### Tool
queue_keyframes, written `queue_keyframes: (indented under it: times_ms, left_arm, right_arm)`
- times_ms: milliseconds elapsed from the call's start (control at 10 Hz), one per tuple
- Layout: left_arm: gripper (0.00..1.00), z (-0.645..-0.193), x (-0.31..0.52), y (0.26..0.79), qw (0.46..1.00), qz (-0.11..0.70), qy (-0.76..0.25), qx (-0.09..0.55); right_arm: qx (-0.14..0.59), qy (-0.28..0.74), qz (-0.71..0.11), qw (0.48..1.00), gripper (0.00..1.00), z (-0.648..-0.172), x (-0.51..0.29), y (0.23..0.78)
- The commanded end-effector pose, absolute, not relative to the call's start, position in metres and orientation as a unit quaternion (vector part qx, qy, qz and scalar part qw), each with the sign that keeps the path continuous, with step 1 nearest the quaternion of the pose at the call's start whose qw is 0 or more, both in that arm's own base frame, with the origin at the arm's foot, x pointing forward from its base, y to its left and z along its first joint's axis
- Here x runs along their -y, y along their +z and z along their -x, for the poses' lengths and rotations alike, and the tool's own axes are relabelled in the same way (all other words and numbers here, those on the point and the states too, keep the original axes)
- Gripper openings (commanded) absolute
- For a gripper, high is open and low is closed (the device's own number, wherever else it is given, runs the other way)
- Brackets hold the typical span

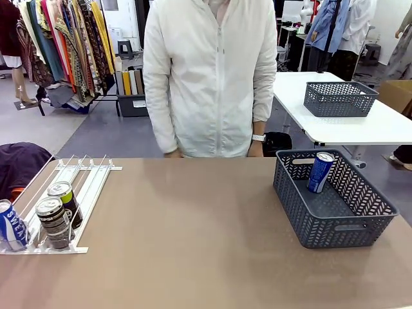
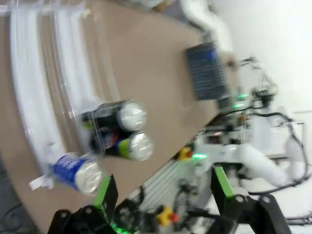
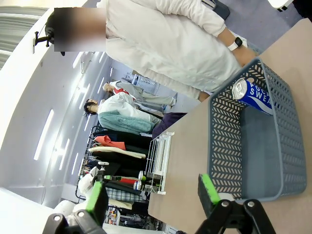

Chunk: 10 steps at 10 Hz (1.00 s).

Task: Retrieve and store the cans from the dispenser.
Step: Pick up the last remaining can from one row of the Automatic Can Dispenser and place it in the middle of the table.

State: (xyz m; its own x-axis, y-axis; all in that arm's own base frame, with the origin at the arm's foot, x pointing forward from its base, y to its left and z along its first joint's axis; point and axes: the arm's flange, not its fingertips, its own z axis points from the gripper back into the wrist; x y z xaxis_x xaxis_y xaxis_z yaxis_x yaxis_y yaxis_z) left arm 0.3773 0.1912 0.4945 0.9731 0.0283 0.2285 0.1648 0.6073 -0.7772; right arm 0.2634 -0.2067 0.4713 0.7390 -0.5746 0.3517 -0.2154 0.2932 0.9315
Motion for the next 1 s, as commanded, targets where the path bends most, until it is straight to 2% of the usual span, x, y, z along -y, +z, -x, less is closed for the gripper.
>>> queue_keyframes:
  times_ms: [0,100,300,400,900]
  left_arm:
    - [1.00,-0.373,-0.144,0.499,0.950,0.306,-0.028,0.052]
    - [1.00,-0.369,-0.126,0.495,0.971,0.236,0.001,0.038]
    - [1.00,-0.362,-0.102,0.480,0.983,0.177,0.033,0.019]
    - [1.00,-0.358,-0.091,0.471,0.988,0.139,0.052,0.039]
    - [1.00,-0.351,-0.072,0.426,0.991,0.068,0.111,0.020]
  right_arm:
    - [0.349,-0.122,-0.588,0.719,1.00,-0.266,0.205,0.475]
    - [0.349,-0.122,-0.588,0.719,1.00,-0.266,0.205,0.475]
    - [0.349,-0.122,-0.588,0.719,1.00,-0.266,0.205,0.475]
    - [0.349,-0.122,-0.588,0.719,1.00,-0.266,0.205,0.475]
    - [0.349,-0.122,-0.588,0.719,1.00,-0.266,0.205,0.475]
